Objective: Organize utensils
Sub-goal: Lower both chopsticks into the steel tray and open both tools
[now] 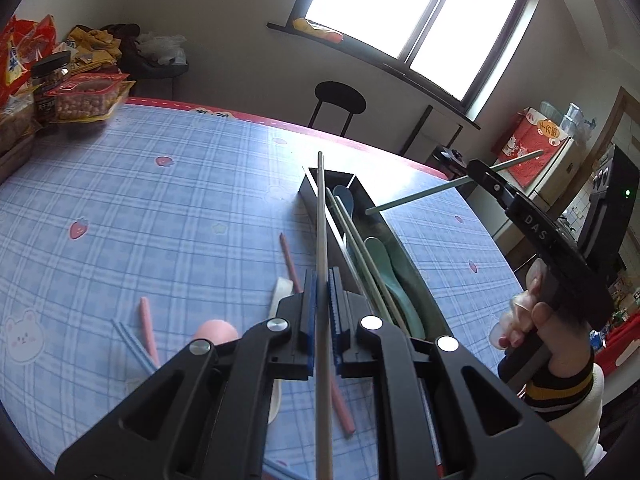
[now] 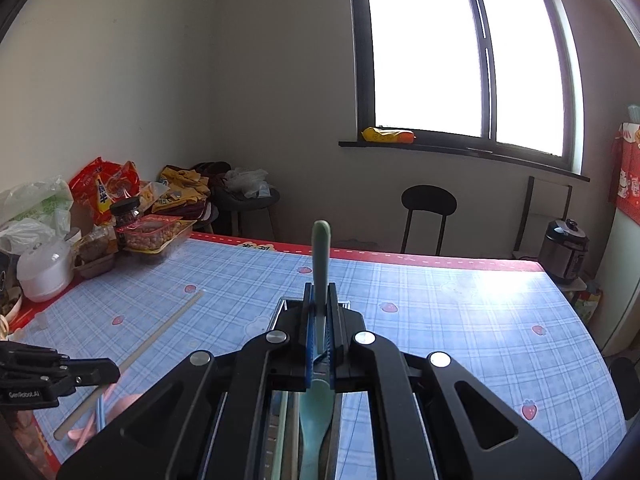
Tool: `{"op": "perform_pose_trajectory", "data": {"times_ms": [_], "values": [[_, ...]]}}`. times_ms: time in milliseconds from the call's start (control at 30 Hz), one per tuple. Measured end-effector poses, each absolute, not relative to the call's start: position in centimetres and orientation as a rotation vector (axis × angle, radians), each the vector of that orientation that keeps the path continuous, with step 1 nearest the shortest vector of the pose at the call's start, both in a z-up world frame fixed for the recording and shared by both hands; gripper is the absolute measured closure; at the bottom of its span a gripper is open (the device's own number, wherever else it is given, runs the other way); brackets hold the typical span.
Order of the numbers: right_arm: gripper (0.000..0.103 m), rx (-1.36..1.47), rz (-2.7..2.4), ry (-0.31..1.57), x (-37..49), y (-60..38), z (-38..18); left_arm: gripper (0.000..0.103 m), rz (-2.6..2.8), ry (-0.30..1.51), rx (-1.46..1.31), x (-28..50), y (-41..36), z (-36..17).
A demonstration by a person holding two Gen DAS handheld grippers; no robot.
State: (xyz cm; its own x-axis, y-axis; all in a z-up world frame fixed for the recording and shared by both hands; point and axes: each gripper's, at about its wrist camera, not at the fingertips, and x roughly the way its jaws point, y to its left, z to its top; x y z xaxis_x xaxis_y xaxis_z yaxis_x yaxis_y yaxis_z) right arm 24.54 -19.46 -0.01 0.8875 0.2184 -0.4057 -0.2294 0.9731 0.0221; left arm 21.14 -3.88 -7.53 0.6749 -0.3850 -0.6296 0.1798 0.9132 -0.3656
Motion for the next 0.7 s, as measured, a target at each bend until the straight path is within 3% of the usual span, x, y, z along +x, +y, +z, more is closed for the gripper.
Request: {"op": "perform_pose_trajectory", "data": {"times_ms": [700], "values": [[0.097, 0.12, 0.315, 0.681, 27.5, -20.4, -7.7, 0.093, -0.334, 0.832, -0.344, 27.4, -9.3, -10.1]]}}
